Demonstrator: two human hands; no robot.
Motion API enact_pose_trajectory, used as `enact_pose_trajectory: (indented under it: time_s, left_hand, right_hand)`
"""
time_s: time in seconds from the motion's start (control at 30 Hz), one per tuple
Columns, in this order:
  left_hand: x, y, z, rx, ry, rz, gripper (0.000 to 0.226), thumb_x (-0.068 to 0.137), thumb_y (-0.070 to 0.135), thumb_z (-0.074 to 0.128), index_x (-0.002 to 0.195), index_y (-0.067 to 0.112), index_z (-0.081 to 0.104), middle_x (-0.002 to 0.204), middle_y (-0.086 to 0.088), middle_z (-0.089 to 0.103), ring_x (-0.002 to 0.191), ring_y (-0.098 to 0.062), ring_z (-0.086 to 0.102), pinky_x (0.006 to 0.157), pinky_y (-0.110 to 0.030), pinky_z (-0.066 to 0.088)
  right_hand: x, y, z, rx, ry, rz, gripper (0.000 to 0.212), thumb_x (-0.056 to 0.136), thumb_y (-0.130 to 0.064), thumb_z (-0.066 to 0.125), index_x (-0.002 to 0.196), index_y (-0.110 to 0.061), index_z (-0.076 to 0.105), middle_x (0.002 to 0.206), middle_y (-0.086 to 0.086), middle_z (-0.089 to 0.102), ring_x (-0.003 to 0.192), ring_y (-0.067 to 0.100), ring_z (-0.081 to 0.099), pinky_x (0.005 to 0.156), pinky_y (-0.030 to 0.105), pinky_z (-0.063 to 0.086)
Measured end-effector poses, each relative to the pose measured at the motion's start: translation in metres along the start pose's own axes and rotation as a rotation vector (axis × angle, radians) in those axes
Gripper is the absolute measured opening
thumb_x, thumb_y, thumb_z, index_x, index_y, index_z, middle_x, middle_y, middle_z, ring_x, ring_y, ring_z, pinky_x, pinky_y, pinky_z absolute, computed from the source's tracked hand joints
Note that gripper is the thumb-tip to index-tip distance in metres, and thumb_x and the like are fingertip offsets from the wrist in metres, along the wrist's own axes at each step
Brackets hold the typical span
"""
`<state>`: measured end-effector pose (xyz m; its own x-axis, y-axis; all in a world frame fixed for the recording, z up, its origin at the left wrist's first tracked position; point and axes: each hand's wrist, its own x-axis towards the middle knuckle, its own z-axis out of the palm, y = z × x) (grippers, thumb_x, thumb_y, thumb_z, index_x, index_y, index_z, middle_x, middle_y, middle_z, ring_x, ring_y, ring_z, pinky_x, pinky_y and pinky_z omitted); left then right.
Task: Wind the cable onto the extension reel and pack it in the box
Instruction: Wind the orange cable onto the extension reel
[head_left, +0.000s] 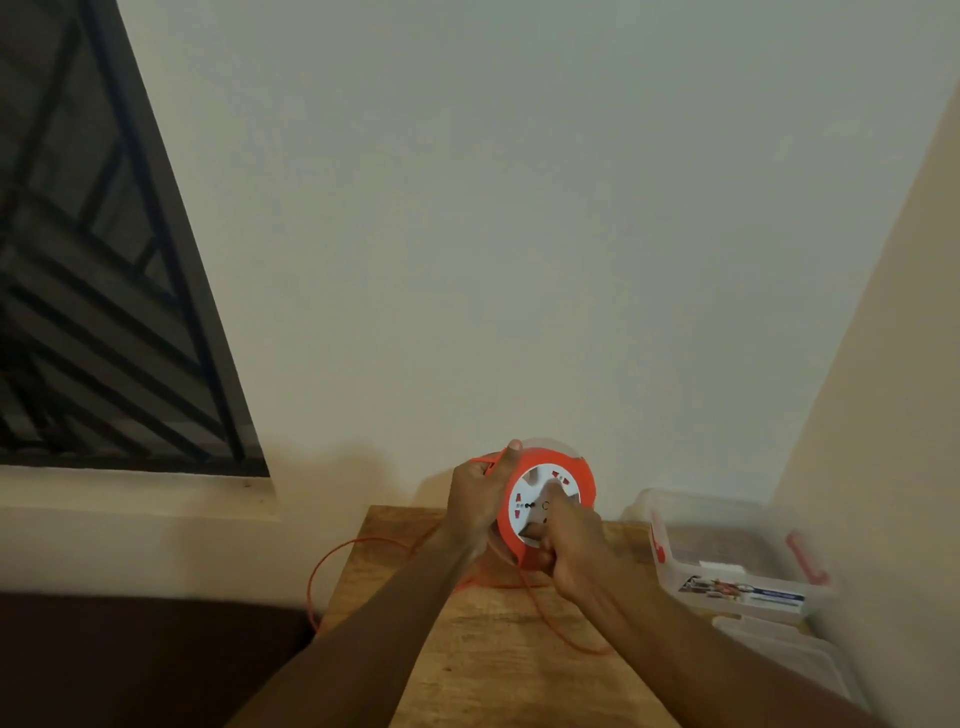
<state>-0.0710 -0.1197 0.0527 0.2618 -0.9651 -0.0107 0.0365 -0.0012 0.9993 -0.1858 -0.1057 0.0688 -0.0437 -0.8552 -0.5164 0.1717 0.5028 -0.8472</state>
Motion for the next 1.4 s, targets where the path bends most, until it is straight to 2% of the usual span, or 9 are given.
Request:
enact_pose_trajectory:
  time_s: [0.07, 0.13, 0.23, 0.4, 0.6, 0.77, 0.9, 1.2, 1.4]
  left_hand:
    - [0.005, 0.007, -0.004, -0.001, -0.006, -0.002, 0.047, 0.096, 0.054, 0.063, 0.093, 0.011, 0.081, 0.086, -0.009, 0.083, 0.08, -0.03, 0.08, 0.074, -0.042, 0.067]
    - [0.011, 0.015, -0.01, -0.035, -0.012, -0.014, 0.054, 0.096, 0.056, 0.062, 0.097, 0.005, 0.079, 0.09, -0.015, 0.082, 0.085, -0.036, 0.079, 0.081, -0.049, 0.065]
    - [0.019, 0.025, -0.018, -0.09, -0.001, -0.047, 0.054, 0.098, 0.055, 0.06, 0.098, 0.005, 0.078, 0.095, -0.019, 0.081, 0.088, -0.038, 0.079, 0.083, -0.052, 0.064]
    - [0.033, 0.043, -0.035, -0.011, -0.034, -0.091, 0.051, 0.096, 0.062, 0.054, 0.105, 0.018, 0.077, 0.092, -0.005, 0.083, 0.079, -0.027, 0.081, 0.07, -0.037, 0.065]
    - [0.04, 0.081, -0.039, -0.003, -0.135, -0.088, 0.049, 0.093, 0.059, 0.062, 0.093, 0.014, 0.08, 0.094, -0.014, 0.082, 0.073, -0.028, 0.079, 0.067, -0.035, 0.065]
    - [0.048, 0.109, -0.037, 0.052, -0.137, -0.036, 0.049, 0.094, 0.06, 0.061, 0.105, 0.016, 0.078, 0.098, -0.01, 0.082, 0.089, -0.034, 0.08, 0.08, -0.045, 0.066]
    - [0.053, 0.134, -0.043, 0.031, -0.128, 0.022, 0.052, 0.094, 0.061, 0.059, 0.106, 0.014, 0.079, 0.101, -0.013, 0.082, 0.095, -0.038, 0.078, 0.088, -0.052, 0.064]
    - [0.042, 0.156, -0.04, -0.048, -0.146, 0.057, 0.05, 0.091, 0.059, 0.066, 0.097, 0.011, 0.079, 0.096, -0.015, 0.082, 0.075, -0.029, 0.08, 0.067, -0.039, 0.066]
    - [0.035, 0.138, -0.037, 0.062, -0.164, 0.052, 0.048, 0.095, 0.059, 0.06, 0.102, 0.015, 0.078, 0.095, -0.008, 0.083, 0.078, -0.026, 0.08, 0.067, -0.037, 0.065]
  right_hand:
    - [-0.005, -0.007, 0.003, 0.021, -0.046, -0.03, 0.05, 0.098, -0.03, 0.056, 0.143, -0.015, 0.042, 0.098, 0.013, 0.072, 0.078, 0.025, 0.071, 0.049, 0.029, 0.053]
    - [-0.011, -0.01, 0.006, -0.064, -0.095, -0.119, 0.066, 0.09, -0.018, 0.064, 0.148, -0.019, 0.033, 0.098, 0.014, 0.07, 0.063, 0.018, 0.064, 0.046, 0.026, 0.049]
    - [-0.019, -0.017, 0.003, -0.308, -0.131, -0.35, 0.075, 0.084, -0.021, 0.07, 0.146, -0.025, 0.029, 0.1, 0.012, 0.071, 0.051, 0.011, 0.06, 0.042, 0.02, 0.043]
    - [-0.016, -0.061, -0.033, -1.66, -0.108, -1.357, 0.058, 0.085, -0.021, 0.063, 0.138, -0.039, 0.046, 0.148, 0.001, 0.045, 0.107, 0.025, 0.063, 0.072, 0.032, 0.055]
    - [-0.023, -0.123, -0.029, -2.196, -0.316, -1.567, 0.06, 0.09, -0.014, 0.068, 0.142, -0.034, 0.045, 0.161, 0.012, 0.017, 0.116, 0.034, 0.057, 0.073, 0.039, 0.058]
    - [-0.042, -0.141, -0.012, -2.341, -0.321, -1.75, 0.054, 0.082, -0.02, 0.08, 0.13, -0.027, 0.057, 0.149, 0.016, 0.038, 0.096, 0.033, 0.066, 0.061, 0.037, 0.057]
    - [-0.048, -0.154, -0.005, -2.378, -0.273, -1.85, 0.061, 0.083, -0.021, 0.079, 0.137, -0.028, 0.051, 0.149, 0.017, 0.038, 0.102, 0.037, 0.065, 0.071, 0.048, 0.061]
    - [-0.072, -0.163, 0.003, -2.478, -0.022, -1.569, 0.07, 0.094, -0.024, 0.065, 0.152, -0.04, 0.029, 0.162, 0.018, 0.008, 0.122, 0.04, 0.054, 0.081, 0.047, 0.055]
    - [-0.076, -0.159, 0.006, -2.685, -0.091, -1.583, 0.073, 0.09, -0.029, 0.07, 0.151, -0.042, 0.03, 0.149, 0.014, 0.038, 0.114, 0.036, 0.06, 0.073, 0.041, 0.056]
